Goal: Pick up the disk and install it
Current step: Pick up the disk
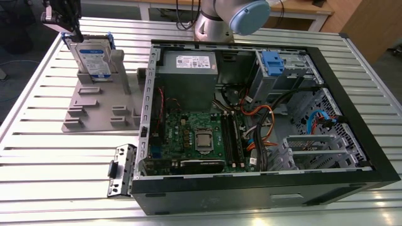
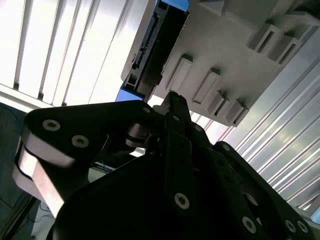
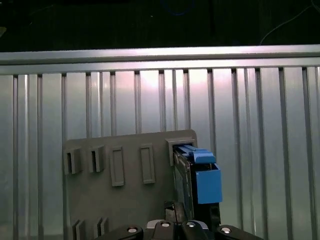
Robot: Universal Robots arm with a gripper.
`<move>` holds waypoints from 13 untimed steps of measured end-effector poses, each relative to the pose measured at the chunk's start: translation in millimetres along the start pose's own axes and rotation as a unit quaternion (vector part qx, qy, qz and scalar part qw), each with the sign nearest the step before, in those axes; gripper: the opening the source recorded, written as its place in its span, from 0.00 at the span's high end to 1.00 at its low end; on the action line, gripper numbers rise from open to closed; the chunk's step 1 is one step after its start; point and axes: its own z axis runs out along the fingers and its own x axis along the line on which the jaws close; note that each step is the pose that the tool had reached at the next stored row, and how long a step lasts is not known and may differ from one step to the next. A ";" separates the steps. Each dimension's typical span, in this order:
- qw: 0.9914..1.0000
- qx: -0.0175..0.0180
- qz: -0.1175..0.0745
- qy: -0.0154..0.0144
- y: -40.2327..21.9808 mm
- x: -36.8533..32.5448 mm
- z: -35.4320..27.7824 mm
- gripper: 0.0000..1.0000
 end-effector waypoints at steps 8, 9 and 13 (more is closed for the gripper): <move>1.000 0.000 -0.011 0.000 0.0 0.0 0.0 0.90; 1.000 0.000 -0.011 0.000 0.0 0.0 0.0 0.90; 1.000 0.000 -0.011 0.000 0.0 0.0 0.0 0.84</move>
